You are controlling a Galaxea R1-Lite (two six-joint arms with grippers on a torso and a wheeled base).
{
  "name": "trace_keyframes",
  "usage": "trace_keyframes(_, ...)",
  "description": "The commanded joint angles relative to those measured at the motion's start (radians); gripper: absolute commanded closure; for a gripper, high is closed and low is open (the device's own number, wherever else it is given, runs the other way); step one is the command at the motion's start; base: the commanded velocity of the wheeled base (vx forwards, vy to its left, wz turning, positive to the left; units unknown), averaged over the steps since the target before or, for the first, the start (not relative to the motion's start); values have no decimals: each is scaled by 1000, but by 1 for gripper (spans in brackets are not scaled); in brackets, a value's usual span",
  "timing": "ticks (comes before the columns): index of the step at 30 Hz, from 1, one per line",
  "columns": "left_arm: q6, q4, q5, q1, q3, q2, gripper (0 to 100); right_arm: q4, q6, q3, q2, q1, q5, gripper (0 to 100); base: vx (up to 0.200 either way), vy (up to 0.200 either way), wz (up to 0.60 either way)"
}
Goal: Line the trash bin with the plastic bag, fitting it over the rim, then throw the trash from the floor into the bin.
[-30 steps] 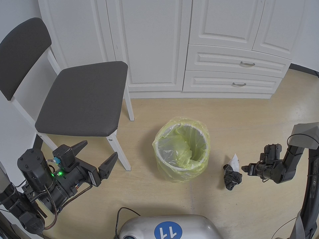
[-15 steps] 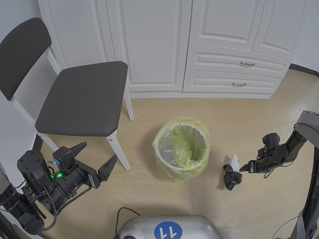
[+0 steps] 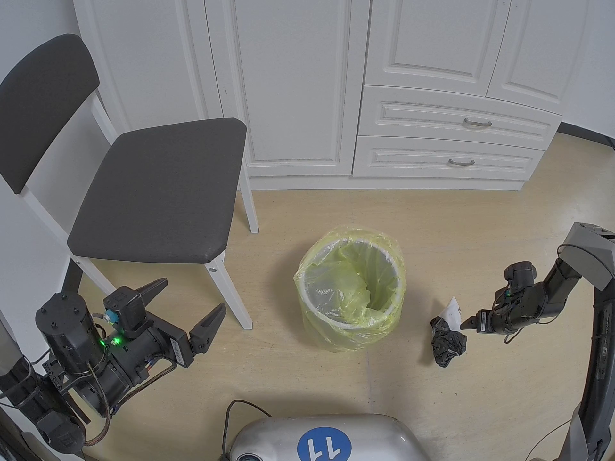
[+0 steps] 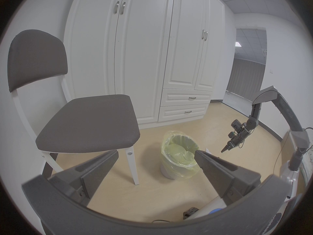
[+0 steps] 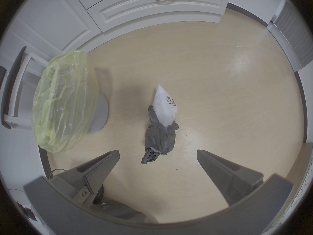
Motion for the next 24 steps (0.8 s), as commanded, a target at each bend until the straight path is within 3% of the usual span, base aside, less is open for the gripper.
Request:
trace_keyframes(1,0,0,0,1,1,5,0,1,-1,-13,27,-2,0,0,0,0,0)
trace_keyframes(9,0,0,-6,6,-11,5,0,31,9,-142,93,12,-26,0,0,0,0)
trace_keyframes(14,-2,0,-6,7,-8,6,0,235,12,-284,116,21,-30,0,0,0,0)
trace_keyframes(16,-3,0,-6,7,-8,6,0,344,50,-396,147,27,-32,0,0,0,0)
trace_keyframes(24,-3,0,-4,7,-16,32,0,430,194,-676,257,67,-49,0,0,0,0)
